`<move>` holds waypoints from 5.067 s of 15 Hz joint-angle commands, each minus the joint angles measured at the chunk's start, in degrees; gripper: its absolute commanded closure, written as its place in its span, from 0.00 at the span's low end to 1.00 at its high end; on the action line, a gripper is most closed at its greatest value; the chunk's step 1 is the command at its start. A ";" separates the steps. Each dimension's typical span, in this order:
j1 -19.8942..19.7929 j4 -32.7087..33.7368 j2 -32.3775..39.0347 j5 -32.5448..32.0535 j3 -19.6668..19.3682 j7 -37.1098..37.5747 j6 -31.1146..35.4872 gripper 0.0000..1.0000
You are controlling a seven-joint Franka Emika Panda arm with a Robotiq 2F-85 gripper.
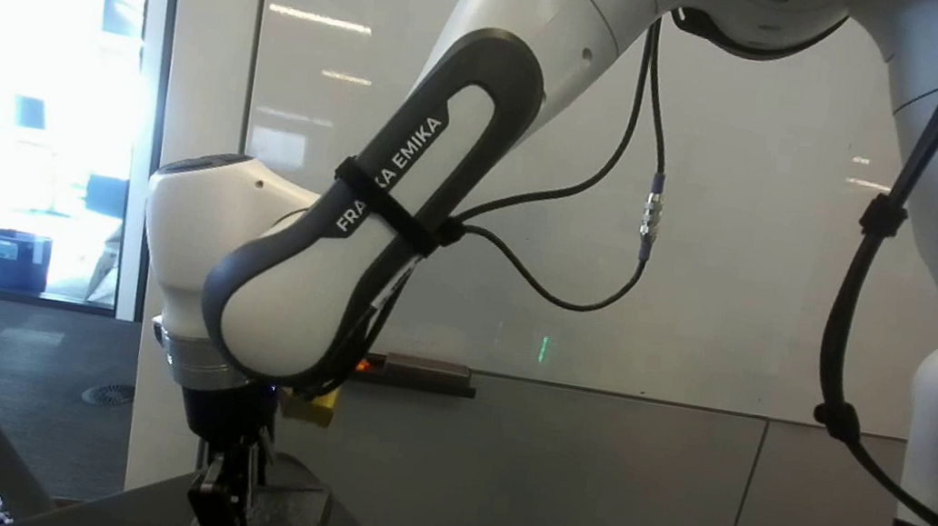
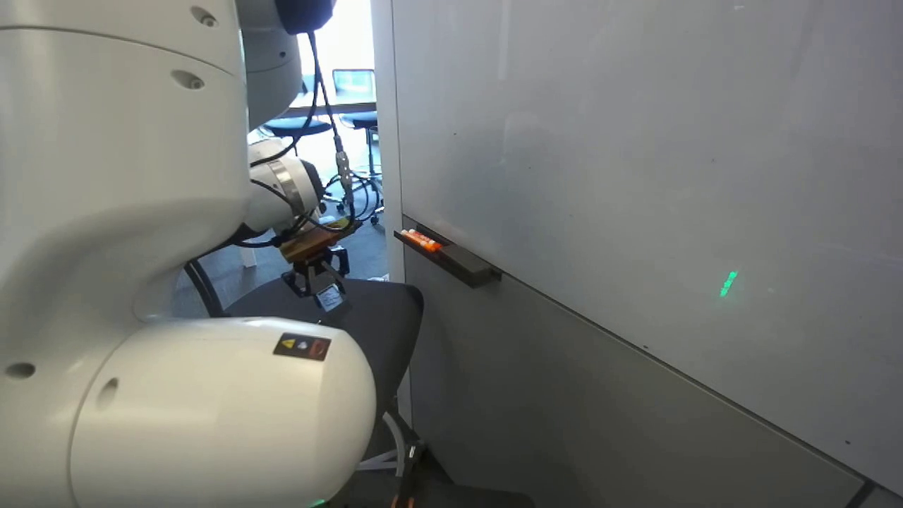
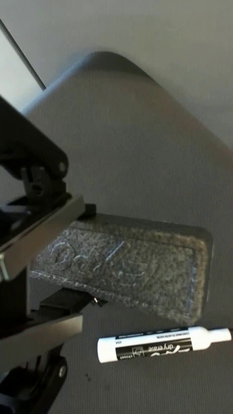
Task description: Use the eraser to wipe the whiteboard then pick up the marker.
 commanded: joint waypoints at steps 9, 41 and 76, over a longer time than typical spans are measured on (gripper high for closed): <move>-0.72 8.27 6.56 1.45 -3.51 -9.70 0.20 0.69; -8.93 -11.31 -9.24 43.42 6.84 -33.35 6.24 0.00; -5.27 -18.06 1.23 16.35 4.98 -28.66 29.78 0.00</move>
